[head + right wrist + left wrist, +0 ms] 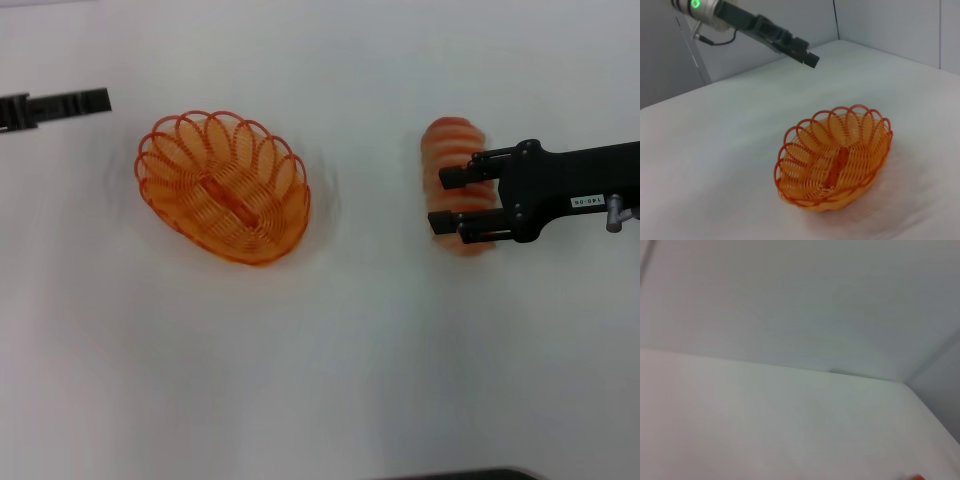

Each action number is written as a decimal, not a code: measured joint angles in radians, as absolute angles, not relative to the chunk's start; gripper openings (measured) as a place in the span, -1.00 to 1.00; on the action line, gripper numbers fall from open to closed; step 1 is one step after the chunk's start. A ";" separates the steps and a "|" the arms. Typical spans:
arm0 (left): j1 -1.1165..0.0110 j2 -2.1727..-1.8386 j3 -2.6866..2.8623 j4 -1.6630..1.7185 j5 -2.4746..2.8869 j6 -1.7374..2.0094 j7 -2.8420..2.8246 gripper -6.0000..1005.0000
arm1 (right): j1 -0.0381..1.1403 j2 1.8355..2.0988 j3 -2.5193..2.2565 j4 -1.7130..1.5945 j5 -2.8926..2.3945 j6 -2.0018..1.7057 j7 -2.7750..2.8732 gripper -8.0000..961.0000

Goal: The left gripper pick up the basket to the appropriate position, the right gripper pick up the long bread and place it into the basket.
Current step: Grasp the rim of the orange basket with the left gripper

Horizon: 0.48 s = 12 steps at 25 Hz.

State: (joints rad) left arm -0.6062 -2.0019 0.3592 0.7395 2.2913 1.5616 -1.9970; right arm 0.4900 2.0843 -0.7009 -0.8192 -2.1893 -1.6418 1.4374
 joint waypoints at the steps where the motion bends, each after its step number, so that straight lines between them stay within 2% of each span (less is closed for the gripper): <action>1: -0.615 -1.995 0.366 0.740 2.304 1.536 -2.074 0.68 | 0.493 2.084 -0.701 -0.819 -2.191 -1.644 1.437 0.39; 4: -0.634 -1.980 0.391 0.738 2.328 1.480 -2.214 0.68 | 0.496 2.084 -0.701 -0.819 -2.192 -1.645 1.437 0.39; 12: -0.694 -1.967 0.504 0.743 2.354 1.442 -2.323 0.68 | 0.499 2.082 -0.701 -0.821 -2.192 -1.646 1.437 0.39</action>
State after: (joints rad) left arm -0.6938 -1.9665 0.5036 0.7434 2.3535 1.4418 -2.3230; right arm 0.4986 2.0819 -0.7010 -0.8210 -2.1922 -1.6461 1.4368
